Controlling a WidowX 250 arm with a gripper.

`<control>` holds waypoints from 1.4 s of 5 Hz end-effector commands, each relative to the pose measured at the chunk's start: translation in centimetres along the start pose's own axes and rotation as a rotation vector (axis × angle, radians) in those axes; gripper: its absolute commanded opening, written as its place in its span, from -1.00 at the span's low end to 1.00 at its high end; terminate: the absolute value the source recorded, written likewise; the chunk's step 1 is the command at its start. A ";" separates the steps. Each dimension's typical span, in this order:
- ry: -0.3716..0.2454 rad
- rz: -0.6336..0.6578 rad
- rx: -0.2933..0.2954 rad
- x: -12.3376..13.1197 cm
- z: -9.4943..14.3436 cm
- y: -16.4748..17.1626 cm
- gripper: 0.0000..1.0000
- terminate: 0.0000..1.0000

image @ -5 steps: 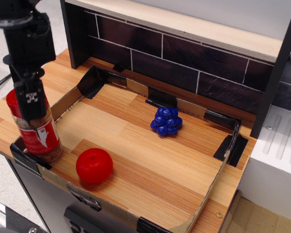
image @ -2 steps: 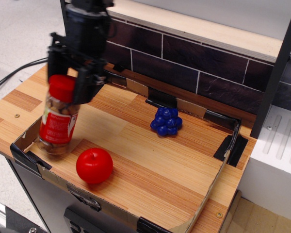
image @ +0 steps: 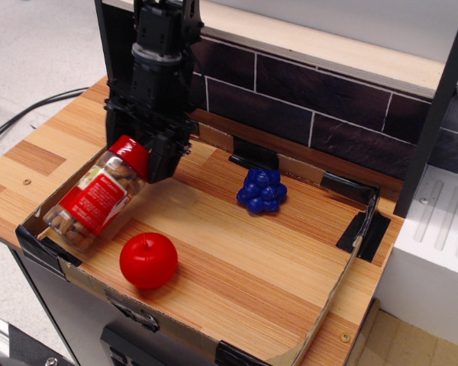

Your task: Topple basil bottle

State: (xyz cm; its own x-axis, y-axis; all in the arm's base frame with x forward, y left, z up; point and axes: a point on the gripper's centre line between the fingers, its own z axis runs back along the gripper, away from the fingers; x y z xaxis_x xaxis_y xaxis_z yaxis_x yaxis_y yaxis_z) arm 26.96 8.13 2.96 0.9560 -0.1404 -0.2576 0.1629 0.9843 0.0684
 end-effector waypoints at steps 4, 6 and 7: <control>-0.432 0.187 -0.106 4.2 3.3 2.5 1.00 -1.00; -0.493 0.220 -0.051 3.1 6.6 2.2 1.00 -1.00; -0.487 0.211 -0.039 2.4 7.9 1.7 1.00 -1.00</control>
State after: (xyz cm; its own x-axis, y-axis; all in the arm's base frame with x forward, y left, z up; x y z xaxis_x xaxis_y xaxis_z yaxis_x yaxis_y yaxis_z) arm 30.61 8.09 7.82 0.9813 0.0395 0.1882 -0.0439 0.9988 0.0196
